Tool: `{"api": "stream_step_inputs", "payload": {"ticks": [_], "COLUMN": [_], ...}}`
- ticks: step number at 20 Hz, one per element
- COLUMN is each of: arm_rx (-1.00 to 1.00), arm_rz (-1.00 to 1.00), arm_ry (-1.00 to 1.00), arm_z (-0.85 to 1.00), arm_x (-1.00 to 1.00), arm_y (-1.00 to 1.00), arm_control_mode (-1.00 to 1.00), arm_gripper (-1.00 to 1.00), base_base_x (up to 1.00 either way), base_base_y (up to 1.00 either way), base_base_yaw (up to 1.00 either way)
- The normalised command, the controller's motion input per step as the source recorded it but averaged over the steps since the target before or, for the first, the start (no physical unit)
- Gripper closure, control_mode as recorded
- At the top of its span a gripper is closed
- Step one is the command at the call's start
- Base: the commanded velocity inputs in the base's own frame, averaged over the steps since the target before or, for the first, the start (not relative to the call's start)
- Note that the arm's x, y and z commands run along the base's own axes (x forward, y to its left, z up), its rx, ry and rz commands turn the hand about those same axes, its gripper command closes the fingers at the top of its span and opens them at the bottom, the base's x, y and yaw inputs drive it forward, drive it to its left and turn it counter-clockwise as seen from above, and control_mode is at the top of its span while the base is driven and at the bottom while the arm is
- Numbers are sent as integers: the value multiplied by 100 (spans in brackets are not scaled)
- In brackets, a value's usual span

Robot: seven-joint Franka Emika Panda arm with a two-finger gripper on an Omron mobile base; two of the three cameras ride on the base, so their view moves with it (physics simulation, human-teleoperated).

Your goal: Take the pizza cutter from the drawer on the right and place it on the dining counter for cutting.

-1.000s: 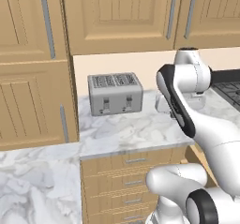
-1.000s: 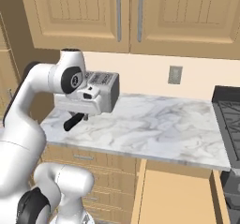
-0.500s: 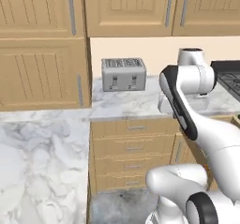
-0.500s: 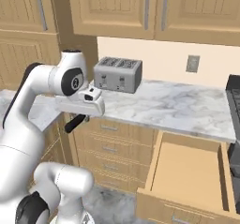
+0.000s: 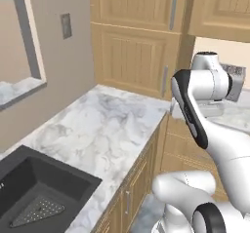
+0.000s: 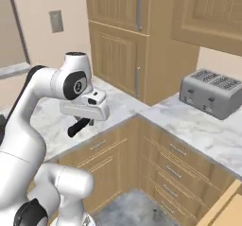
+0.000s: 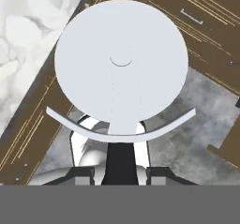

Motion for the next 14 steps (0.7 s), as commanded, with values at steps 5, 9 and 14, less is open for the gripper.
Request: {"api": "stream_step_inputs", "payload": {"ticks": [5,9,14], "arm_rx": [0,0,0], "arm_rz": [0,0,0], "arm_ry": [0,0,0], "arm_z": [0,0,0], "arm_x": [0,0,0], "arm_y": [0,0,0], "arm_control_mode": [100,100,100], "arm_gripper": [100,100,100], "base_base_x": [-2,-16,-21], "base_base_y": [0,0,11], "base_base_yaw": [100,100,100]}}
